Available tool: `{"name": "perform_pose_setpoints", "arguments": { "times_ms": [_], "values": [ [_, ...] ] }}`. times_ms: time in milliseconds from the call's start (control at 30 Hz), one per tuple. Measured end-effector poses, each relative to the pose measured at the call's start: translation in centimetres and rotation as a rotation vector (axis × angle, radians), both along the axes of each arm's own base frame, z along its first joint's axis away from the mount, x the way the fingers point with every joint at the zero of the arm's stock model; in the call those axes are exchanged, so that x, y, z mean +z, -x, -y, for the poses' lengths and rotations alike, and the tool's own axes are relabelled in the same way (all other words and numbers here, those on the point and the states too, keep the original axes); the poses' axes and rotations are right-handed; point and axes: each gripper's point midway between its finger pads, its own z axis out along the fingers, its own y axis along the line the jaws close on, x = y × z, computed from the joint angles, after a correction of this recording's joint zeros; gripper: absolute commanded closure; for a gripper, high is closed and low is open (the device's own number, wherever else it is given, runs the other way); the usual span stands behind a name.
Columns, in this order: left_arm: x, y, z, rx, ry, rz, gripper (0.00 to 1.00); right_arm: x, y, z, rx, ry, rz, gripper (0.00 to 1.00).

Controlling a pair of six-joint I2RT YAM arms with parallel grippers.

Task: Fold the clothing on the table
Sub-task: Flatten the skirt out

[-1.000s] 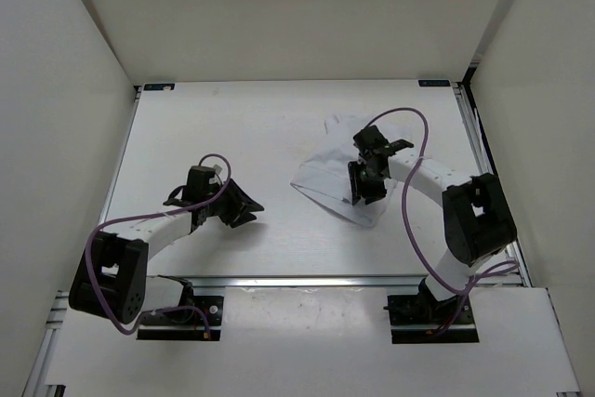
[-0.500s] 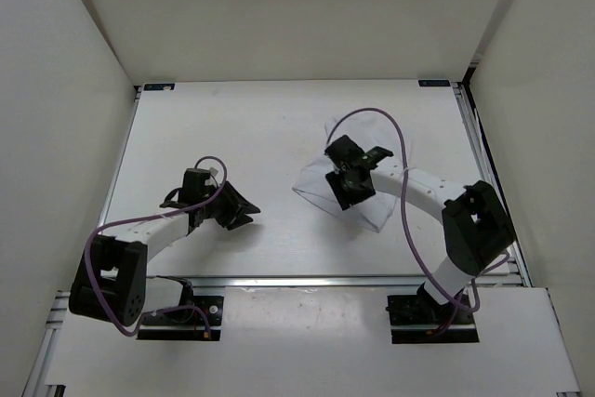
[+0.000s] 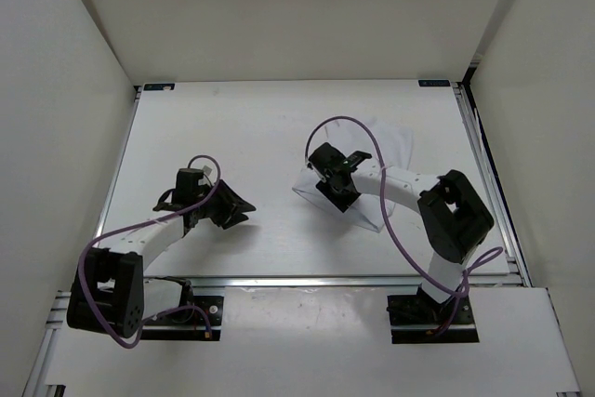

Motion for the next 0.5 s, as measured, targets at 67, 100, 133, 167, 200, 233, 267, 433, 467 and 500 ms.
{"name": "perform_pose_setpoints", "arguments": {
  "times_ms": [67, 100, 133, 167, 200, 233, 267, 433, 467, 500],
  "values": [
    [0.0, 0.1, 0.0, -0.001, 0.001, 0.000, 0.49, -0.4, 0.1, 0.7, 0.007, 0.028, -0.002, 0.47],
    [0.0, 0.1, 0.0, -0.001, 0.001, -0.002, 0.49, -0.5, 0.1, 1.2, 0.008, 0.043, -0.002, 0.47],
    [0.0, 0.2, 0.0, -0.001, 0.001, -0.003, 0.49, -0.6, 0.0, 1.6, 0.008, 0.054, -0.002, 0.49],
    [0.0, 0.2, 0.0, -0.002, 0.000, -0.003, 0.49, -0.7, -0.1, 1.9, 0.006, 0.065, 0.001, 0.50],
    [0.0, 0.3, 0.0, -0.003, 0.000, -0.004, 0.49, -0.8, -0.2, 2.3, 0.004, 0.073, 0.002, 0.53],
    [0.0, 0.3, 0.0, -0.003, 0.000, -0.003, 0.49, -0.8, -0.4, 2.6, 0.001, 0.079, 0.005, 0.61],
    [-0.1, 0.3, 0.0, -0.004, 0.001, -0.004, 0.49, -0.8, -0.6, 2.8, 0.000, 0.084, 0.008, 0.72],
    [-0.1, 0.3, -0.1, -0.001, 0.002, -0.006, 0.49, -0.6, -1.6, 3.6, -0.017, 0.115, 0.053, 1.00],
    [-0.1, 0.3, -0.1, -0.001, 0.002, -0.005, 0.49, -0.5, -1.6, 3.5, -0.013, 0.120, 0.059, 1.00],
    [0.0, 0.4, -0.1, -0.002, 0.003, -0.004, 0.49, -0.4, -1.6, 3.3, -0.005, 0.124, 0.062, 1.00]
  ]
}}
